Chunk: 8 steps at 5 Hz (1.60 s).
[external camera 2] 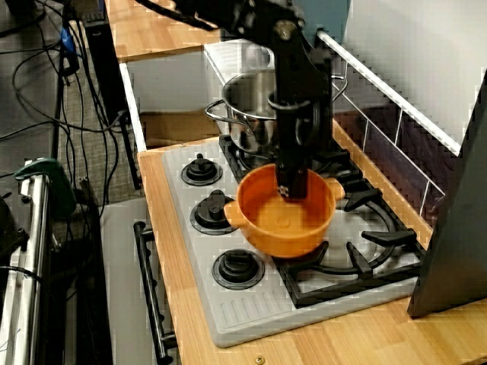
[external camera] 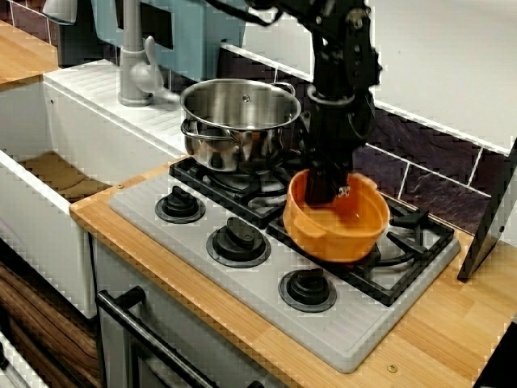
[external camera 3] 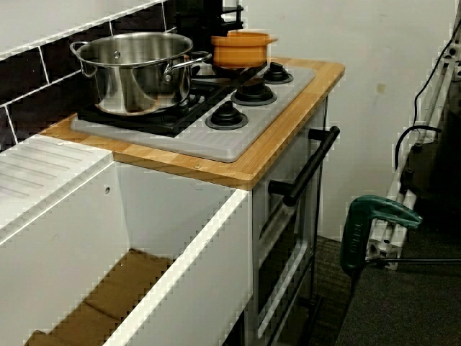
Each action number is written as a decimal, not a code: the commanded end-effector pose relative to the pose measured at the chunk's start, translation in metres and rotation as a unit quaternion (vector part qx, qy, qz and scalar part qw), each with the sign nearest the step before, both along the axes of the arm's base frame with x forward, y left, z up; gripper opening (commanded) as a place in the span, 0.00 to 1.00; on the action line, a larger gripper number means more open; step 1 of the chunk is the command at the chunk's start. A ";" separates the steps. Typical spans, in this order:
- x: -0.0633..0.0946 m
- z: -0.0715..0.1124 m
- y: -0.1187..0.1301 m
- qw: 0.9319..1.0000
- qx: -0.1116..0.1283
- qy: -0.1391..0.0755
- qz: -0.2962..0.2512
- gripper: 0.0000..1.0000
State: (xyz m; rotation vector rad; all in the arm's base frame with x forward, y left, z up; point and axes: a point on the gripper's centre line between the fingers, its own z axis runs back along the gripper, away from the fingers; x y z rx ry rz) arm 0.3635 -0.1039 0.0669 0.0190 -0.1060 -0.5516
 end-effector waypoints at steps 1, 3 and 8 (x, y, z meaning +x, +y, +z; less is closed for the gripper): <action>-0.014 0.029 0.000 0.999 -0.008 -0.032 0.004 1.00; -0.020 0.063 0.021 0.998 -0.045 -0.044 0.021 1.00; -0.048 0.161 0.020 0.989 -0.102 -0.106 -0.016 1.00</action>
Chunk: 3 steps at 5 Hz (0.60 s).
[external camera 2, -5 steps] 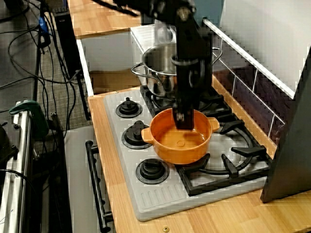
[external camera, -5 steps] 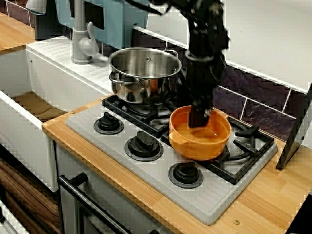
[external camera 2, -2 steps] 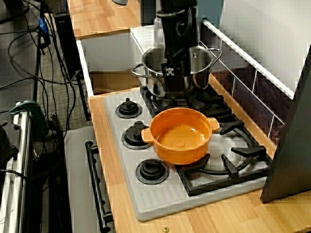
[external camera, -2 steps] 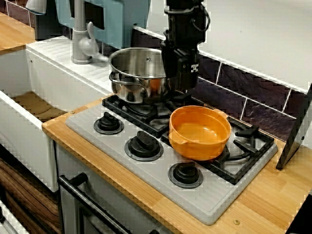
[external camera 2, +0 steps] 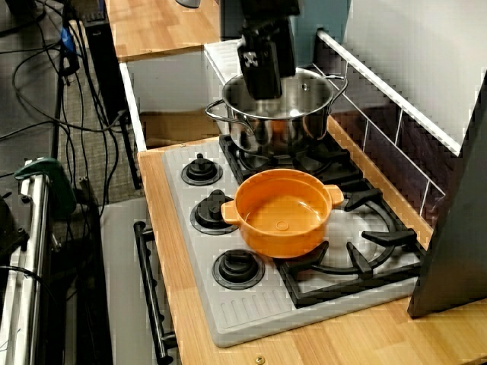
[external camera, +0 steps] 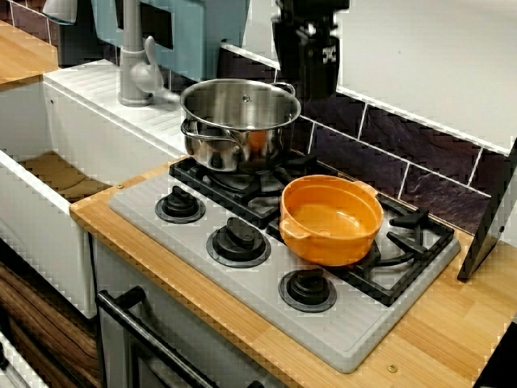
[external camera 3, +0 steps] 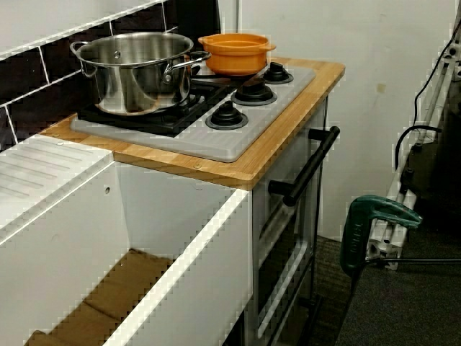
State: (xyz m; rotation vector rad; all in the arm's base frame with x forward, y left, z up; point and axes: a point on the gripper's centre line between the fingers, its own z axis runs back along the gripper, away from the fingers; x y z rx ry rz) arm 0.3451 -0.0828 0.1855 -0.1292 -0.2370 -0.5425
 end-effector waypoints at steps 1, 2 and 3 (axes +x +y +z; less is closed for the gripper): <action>-0.039 0.058 -0.004 0.996 -0.023 -0.090 -0.015 1.00; -0.053 0.072 -0.009 0.994 -0.028 -0.100 -0.027 1.00; -0.065 0.074 -0.019 0.993 -0.029 -0.106 -0.049 1.00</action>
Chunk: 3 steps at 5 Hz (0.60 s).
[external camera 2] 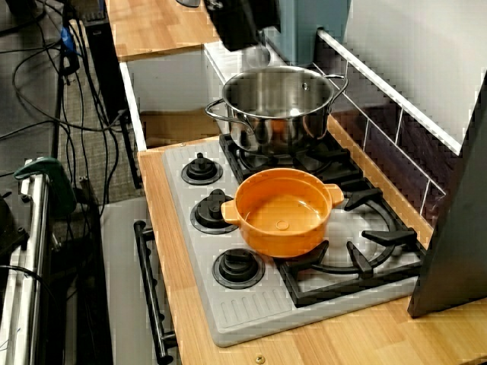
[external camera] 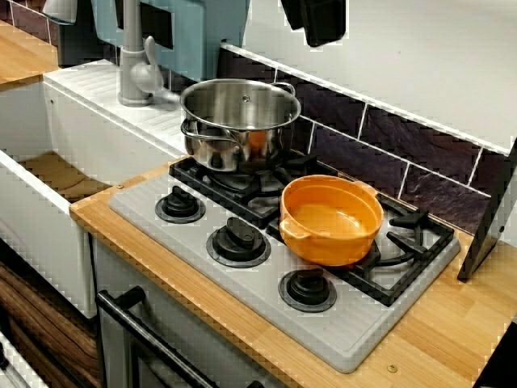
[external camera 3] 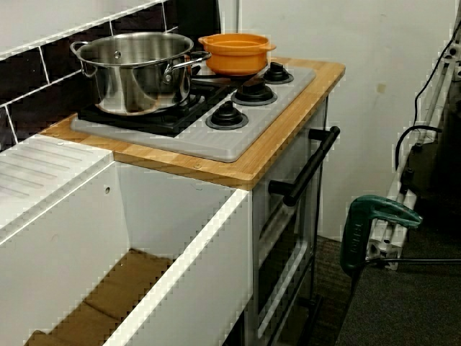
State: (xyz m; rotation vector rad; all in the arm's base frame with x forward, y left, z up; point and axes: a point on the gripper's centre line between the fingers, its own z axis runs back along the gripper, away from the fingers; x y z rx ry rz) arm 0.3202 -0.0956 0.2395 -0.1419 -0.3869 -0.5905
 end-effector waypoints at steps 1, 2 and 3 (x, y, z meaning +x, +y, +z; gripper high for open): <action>-0.045 0.011 -0.023 0.998 0.005 -0.044 -0.047 1.00; -0.054 0.004 -0.043 0.993 0.021 -0.065 -0.098 1.00; -0.053 -0.003 -0.051 0.976 -0.007 -0.037 -0.215 1.00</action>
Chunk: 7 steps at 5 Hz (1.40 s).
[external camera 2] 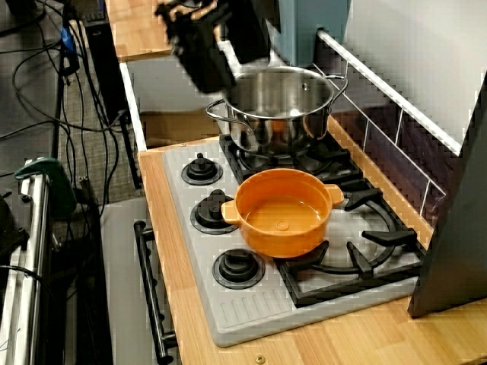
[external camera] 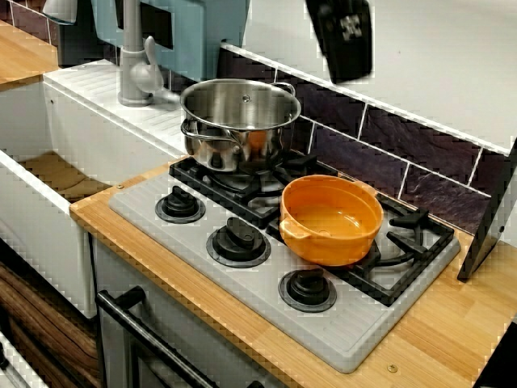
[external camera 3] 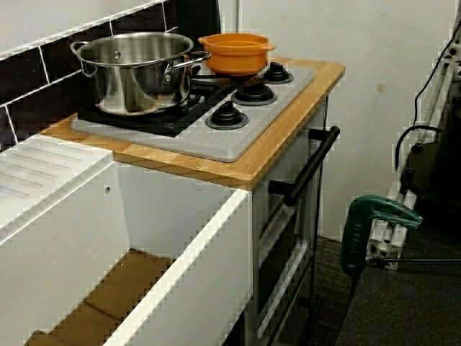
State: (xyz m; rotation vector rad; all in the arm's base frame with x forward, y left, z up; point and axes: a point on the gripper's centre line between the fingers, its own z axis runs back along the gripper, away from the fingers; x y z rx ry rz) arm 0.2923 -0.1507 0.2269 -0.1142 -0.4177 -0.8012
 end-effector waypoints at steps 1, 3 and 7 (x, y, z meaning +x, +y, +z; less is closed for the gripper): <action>-0.023 0.007 0.006 0.976 -0.077 0.042 -0.197 1.00; -0.028 -0.013 -0.011 0.972 -0.021 0.030 -0.231 1.00; -0.035 -0.036 -0.032 0.969 0.012 0.044 -0.241 1.00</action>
